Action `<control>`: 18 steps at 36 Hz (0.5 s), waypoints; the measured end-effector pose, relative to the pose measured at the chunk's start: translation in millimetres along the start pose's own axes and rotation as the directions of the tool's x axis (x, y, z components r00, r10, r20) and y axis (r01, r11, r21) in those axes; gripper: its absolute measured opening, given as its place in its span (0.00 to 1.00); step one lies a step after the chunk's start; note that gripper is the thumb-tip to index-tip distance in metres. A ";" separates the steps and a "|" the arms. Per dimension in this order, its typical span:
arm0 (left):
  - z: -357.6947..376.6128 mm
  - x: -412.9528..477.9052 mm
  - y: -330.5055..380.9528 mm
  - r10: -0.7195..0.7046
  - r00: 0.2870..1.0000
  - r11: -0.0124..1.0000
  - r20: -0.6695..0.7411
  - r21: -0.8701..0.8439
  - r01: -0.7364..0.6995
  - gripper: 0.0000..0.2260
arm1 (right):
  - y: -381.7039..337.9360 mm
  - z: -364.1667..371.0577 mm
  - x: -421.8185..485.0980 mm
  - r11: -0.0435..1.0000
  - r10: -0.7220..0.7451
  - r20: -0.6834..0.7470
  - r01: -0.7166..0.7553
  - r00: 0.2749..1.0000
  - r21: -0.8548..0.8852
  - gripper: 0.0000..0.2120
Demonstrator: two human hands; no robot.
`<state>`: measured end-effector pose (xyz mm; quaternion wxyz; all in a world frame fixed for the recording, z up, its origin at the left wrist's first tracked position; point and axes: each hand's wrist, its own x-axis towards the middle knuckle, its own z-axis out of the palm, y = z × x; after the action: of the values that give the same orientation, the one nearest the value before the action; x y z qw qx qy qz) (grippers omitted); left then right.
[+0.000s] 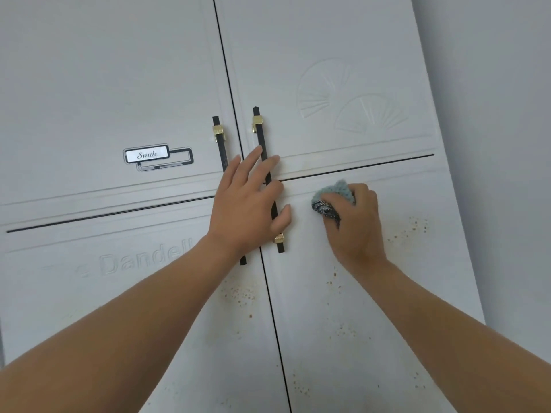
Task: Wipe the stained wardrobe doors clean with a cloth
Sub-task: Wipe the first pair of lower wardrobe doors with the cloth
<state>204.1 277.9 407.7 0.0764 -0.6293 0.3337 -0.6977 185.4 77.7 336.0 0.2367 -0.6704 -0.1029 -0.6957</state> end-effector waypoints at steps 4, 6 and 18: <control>-0.6 -4.2 -3.7 0.001 1.000 1.000 -0.003 0.027 -0.001 0.14 | -21.4 26.5 -54.1 0.994 -0.110 0.067 0.110 0.992 0.008 0.16; 1.1 1.2 -0.4 0.004 1.000 1.000 -0.011 0.020 -0.004 0.14 | -21.1 25.1 -84.9 0.917 -0.394 0.224 0.399 0.892 0.021 0.15; 1.5 2.6 2.3 0.019 0.999 0.999 -0.032 0.033 -0.018 0.12 | -16.4 20.7 -99.7 0.752 -0.637 0.321 0.657 0.701 0.055 0.12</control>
<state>204.3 274.2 408.6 0.0877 -0.6135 0.3294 -0.7124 195.0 120.5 242.7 -0.0640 -0.7020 -0.3465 -0.6190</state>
